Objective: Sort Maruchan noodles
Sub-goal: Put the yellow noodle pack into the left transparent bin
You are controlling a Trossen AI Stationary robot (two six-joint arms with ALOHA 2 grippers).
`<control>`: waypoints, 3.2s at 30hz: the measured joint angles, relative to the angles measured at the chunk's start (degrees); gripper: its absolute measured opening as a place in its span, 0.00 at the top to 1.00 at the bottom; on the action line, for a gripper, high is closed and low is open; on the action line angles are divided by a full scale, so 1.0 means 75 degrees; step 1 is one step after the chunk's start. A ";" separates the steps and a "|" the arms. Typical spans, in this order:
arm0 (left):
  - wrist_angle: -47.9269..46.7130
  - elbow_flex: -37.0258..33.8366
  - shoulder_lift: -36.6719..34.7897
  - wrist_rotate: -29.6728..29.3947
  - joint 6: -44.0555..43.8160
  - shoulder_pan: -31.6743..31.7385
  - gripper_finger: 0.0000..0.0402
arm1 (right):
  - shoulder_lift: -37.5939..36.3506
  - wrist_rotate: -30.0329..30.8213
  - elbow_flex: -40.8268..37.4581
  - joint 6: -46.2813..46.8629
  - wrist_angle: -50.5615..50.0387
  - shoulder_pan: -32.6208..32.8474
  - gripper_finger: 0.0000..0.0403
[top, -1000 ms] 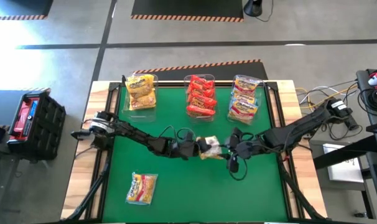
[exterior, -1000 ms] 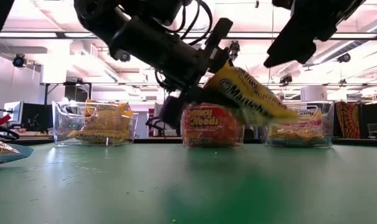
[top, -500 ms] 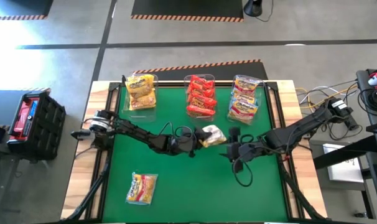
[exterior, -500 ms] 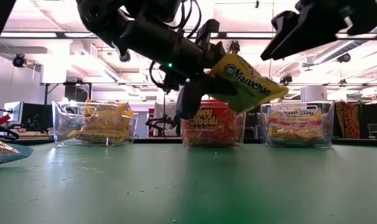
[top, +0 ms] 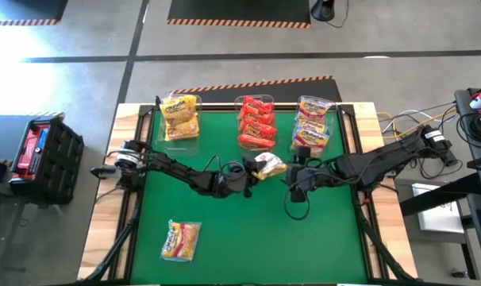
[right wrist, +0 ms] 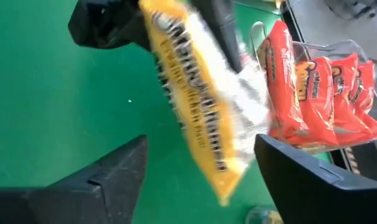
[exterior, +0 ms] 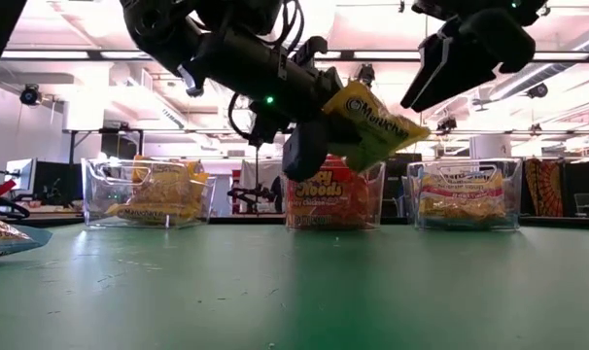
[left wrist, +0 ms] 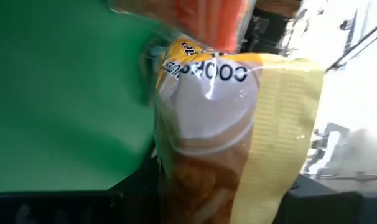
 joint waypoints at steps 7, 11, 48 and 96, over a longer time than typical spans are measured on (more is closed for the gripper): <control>0.0614 0.0053 0.0000 -0.0163 0.0014 0.0012 0.69 | 0.0119 0.0121 0.0000 -0.1100 0.0000 0.0000 0.18; 0.0640 0.0152 0.0000 -0.0187 0.0048 0.0023 0.69 | 0.0262 0.0960 0.0000 -0.1753 0.0006 0.0009 0.15; 0.0634 0.0256 0.0003 0.0461 0.0420 0.0047 0.69 | 0.0751 0.1364 0.0023 -0.1847 0.0812 -0.0050 0.27; 0.1633 -0.0069 -0.0047 0.2821 0.3249 0.0198 0.47 | 0.0383 0.1136 0.0017 -0.2390 -0.0148 -0.0044 0.73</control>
